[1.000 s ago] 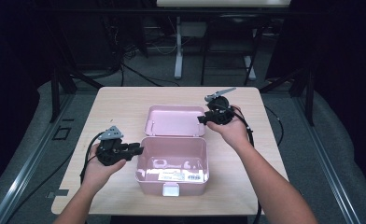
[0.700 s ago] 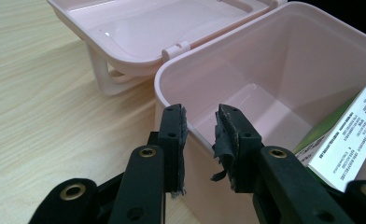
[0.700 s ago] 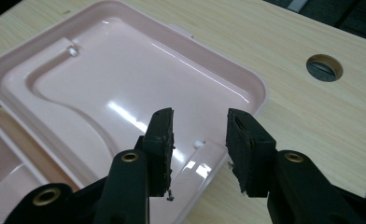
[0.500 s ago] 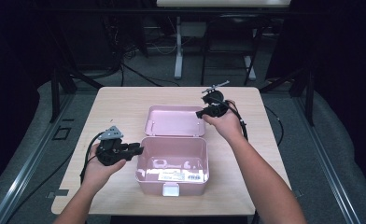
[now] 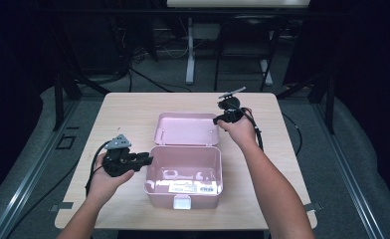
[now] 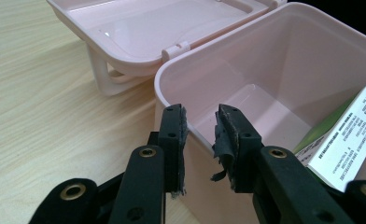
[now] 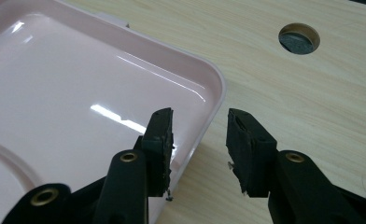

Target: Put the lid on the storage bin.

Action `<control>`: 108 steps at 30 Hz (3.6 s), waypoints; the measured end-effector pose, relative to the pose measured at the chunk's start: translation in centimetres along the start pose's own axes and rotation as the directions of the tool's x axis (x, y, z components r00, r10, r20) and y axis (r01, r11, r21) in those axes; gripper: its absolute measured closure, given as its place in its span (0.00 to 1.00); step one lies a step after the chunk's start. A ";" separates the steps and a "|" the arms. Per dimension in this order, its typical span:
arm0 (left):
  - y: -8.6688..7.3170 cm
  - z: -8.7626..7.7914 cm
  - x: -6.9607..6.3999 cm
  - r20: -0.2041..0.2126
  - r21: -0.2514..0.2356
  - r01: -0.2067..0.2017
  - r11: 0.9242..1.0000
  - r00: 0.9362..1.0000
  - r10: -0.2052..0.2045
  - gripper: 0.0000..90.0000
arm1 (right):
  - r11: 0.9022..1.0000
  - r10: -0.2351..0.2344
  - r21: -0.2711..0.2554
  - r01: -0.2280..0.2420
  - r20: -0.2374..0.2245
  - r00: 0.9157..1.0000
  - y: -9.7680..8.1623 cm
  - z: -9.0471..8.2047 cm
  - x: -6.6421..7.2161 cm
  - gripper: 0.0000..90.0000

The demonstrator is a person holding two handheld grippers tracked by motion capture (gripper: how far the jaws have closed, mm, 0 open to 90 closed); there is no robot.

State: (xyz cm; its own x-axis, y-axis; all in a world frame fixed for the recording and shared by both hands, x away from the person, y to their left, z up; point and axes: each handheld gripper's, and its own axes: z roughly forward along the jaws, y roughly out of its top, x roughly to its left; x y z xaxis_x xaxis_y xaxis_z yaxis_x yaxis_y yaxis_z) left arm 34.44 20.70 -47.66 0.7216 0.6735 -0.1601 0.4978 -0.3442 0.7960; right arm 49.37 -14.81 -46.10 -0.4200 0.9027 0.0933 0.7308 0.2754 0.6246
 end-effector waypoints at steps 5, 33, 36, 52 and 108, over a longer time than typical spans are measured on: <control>0.0 0.0 0.0 0.001 -0.001 0.002 1.000 1.000 -0.002 0.80 | 1.000 0.011 0.014 -0.012 0.011 1.000 -0.3 0.8 -0.1 0.68; 0.0 0.0 0.0 0.002 -0.007 0.012 1.000 1.000 -0.012 0.80 | 0.994 0.111 -0.001 -0.111 -0.003 0.994 -0.6 1.1 0.3 0.85; 0.0 0.0 0.0 0.001 -0.007 0.012 1.000 1.000 -0.012 0.80 | 0.994 0.105 -0.011 -0.104 0.005 0.995 -0.6 0.8 0.5 0.85; 0.0 0.0 0.0 0.001 -0.007 0.015 1.000 1.000 -0.015 0.80 | 0.992 0.085 -0.100 -0.083 0.016 0.996 -0.4 -1.5 1.1 0.89; -0.1 0.1 -0.1 -0.006 -0.011 0.021 1.000 1.000 -0.021 0.81 | 0.933 -0.039 -0.356 0.048 0.031 0.999 -3.6 -10.3 4.4 0.95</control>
State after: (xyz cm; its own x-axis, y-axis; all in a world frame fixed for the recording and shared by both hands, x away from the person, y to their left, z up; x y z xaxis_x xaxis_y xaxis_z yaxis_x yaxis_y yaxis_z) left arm 34.38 20.65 -47.76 0.7083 0.6843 -0.1733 0.5074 -0.3229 0.7989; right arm 39.38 -15.17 -39.96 -0.4317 0.9009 0.0448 0.4705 0.1826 0.8633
